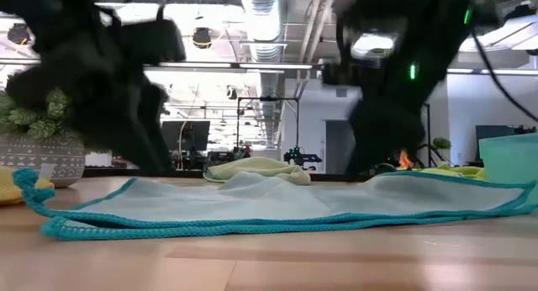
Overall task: Fold microfiber towels
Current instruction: Fold the blue microfiber cloth
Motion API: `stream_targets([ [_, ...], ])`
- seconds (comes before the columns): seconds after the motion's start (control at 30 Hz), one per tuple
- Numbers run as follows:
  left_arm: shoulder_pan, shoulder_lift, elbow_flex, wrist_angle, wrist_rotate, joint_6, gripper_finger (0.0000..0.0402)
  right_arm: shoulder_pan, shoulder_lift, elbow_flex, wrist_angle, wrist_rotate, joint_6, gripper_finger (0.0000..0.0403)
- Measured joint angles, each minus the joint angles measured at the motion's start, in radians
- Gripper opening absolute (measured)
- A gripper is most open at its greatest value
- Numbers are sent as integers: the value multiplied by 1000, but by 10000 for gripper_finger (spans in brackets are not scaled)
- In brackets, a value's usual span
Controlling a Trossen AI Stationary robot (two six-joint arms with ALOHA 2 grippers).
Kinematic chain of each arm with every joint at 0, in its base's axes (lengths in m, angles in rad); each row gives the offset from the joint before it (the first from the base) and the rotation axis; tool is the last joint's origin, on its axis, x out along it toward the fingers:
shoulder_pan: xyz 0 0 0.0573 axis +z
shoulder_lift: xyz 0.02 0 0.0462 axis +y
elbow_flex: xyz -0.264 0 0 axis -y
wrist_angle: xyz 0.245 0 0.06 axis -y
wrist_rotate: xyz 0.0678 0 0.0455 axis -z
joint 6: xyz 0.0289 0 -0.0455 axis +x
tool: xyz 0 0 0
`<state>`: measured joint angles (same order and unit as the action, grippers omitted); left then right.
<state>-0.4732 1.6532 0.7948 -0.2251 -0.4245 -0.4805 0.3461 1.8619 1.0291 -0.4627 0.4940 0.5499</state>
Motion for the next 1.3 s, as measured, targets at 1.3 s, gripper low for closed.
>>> stream_targets([
  [1.3, -120, 94, -48, 127, 26, -89, 219, 114, -121, -119, -6, -141, -61, 17],
])
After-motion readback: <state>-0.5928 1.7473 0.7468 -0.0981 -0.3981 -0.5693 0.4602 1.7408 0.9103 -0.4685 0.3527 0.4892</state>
